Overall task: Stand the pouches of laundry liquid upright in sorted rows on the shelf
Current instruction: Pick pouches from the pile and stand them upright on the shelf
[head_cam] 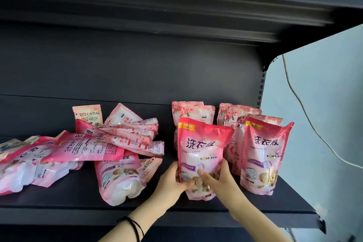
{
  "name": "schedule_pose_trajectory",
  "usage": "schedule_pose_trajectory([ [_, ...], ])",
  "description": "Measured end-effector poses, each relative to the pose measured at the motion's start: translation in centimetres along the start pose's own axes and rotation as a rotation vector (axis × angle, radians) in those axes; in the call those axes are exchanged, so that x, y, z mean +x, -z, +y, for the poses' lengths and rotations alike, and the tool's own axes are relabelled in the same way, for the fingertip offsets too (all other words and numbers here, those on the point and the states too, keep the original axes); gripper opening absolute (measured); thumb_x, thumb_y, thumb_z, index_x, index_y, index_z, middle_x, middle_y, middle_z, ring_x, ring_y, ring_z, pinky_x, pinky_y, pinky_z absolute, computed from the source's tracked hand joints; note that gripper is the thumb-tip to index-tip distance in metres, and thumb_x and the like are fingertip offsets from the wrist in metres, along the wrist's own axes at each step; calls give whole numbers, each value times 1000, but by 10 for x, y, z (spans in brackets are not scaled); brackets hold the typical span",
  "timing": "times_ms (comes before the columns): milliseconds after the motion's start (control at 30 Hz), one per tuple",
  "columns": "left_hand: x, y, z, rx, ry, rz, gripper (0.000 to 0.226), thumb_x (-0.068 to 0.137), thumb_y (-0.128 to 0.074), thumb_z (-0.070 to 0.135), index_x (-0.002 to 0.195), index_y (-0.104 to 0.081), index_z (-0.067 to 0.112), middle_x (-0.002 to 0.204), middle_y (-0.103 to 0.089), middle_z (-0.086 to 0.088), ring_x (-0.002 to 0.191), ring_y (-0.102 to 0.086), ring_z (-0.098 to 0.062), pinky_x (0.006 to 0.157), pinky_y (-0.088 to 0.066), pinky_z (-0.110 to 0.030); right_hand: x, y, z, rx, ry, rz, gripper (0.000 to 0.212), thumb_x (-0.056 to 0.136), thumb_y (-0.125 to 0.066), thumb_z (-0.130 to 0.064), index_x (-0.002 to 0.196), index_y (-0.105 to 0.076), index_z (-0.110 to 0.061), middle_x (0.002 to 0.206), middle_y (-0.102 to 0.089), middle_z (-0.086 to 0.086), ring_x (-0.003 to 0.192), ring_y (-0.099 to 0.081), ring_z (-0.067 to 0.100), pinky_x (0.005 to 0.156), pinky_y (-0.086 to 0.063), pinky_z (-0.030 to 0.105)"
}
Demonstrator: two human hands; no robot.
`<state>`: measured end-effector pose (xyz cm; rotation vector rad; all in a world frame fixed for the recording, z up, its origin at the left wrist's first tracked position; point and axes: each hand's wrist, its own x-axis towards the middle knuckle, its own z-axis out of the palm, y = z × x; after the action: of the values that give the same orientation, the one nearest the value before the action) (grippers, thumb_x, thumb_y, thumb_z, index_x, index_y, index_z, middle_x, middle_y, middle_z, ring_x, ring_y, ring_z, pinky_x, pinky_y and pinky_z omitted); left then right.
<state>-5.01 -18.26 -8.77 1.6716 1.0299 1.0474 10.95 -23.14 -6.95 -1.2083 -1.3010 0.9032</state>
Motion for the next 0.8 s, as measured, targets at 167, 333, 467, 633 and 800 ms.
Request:
schedule_pose_trajectory([
  [167,23,-7,-4,52,-3,126,42,82,-71,11,115,-50,25,105,-65,10,89,-59,6,64,-46,-6,34,-1,7,11,-34,10,48,84,-71,-21,122,-43,-18,116,-66,3,103,-68,17,89,-56,41],
  [333,49,-16,-7,89,60,218,26,89,-60,14,113,-51,16,105,-67,-2,85,-62,-6,62,-45,-12,65,-7,17,-48,-44,61,41,90,-65,-21,122,-40,-17,115,-63,3,103,-66,17,88,-57,40],
  [467,55,-14,-2,105,75,162,43,87,-66,23,125,-45,18,110,-64,2,85,-59,-2,58,-42,-7,77,-2,15,-81,-42,65,61,88,-67,-24,136,-31,-13,122,-61,4,105,-64,17,87,-56,34],
  [633,55,-13,-10,3,25,57,83,71,-83,23,138,-35,27,111,-63,7,95,-64,-7,77,-56,-26,58,-2,14,-166,199,243,94,77,-77,-8,146,-16,-26,135,-39,-1,121,-49,4,85,-44,10],
  [800,50,-34,25,-405,-20,-9,51,100,-26,50,83,-73,44,86,-76,0,83,-66,-36,74,-52,-42,64,-4,9,-416,287,158,109,74,-77,-10,136,-1,-57,142,-26,-4,82,-57,-6,70,-49,10],
])
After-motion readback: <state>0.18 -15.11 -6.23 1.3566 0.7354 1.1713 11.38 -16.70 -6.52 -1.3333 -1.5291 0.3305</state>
